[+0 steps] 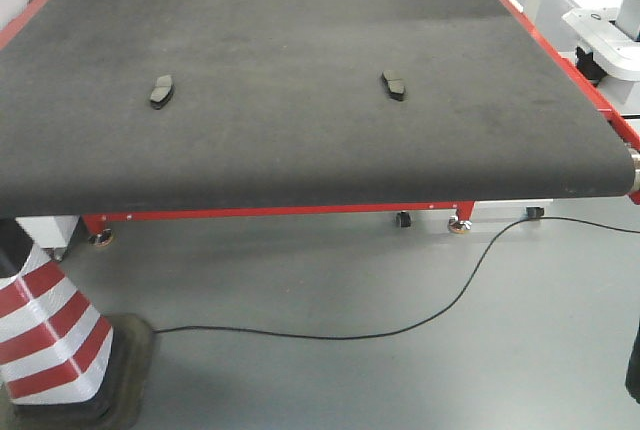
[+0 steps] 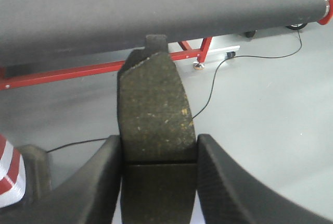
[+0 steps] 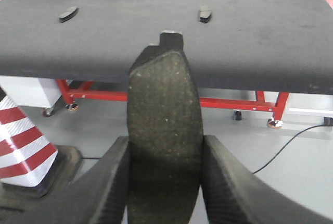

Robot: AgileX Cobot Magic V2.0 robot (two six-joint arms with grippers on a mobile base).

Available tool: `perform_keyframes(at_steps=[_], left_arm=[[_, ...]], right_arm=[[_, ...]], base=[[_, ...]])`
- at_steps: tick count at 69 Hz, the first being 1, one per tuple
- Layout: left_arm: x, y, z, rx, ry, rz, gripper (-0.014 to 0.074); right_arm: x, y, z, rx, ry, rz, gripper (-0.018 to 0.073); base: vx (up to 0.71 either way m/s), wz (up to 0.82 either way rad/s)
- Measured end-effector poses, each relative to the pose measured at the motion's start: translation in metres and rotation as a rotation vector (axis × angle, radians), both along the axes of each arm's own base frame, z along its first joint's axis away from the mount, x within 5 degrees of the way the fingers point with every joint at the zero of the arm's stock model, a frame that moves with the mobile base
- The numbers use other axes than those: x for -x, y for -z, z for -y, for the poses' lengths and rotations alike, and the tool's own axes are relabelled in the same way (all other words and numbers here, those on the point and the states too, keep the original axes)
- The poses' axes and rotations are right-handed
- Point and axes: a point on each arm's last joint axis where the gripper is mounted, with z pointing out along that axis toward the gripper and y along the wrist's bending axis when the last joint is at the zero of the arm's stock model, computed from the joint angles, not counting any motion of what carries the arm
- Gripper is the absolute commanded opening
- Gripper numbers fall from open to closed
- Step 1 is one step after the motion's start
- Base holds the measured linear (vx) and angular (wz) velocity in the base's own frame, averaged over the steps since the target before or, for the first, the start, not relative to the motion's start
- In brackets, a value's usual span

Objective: Move and align brake pads A on conveyor
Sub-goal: 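Turn and approach the black belt conveyor with both pads held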

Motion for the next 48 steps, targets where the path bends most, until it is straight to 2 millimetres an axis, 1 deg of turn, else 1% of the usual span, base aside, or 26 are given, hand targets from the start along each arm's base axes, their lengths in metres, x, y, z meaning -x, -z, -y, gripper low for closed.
perform_keyframes(at_steps=[19, 48], left_arm=[[0.0000, 0.0000, 0.0000, 0.000, 0.000, 0.000, -0.0006], [0.0000, 0.0000, 0.0000, 0.000, 0.000, 0.000, -0.0006]], right_arm=[[0.0000, 0.0000, 0.0000, 0.000, 0.000, 0.000, -0.0004], [0.0000, 0.0000, 0.0000, 0.000, 0.000, 0.000, -0.0004]], base=[[0.24, -0.02], [0.37, 0.05]])
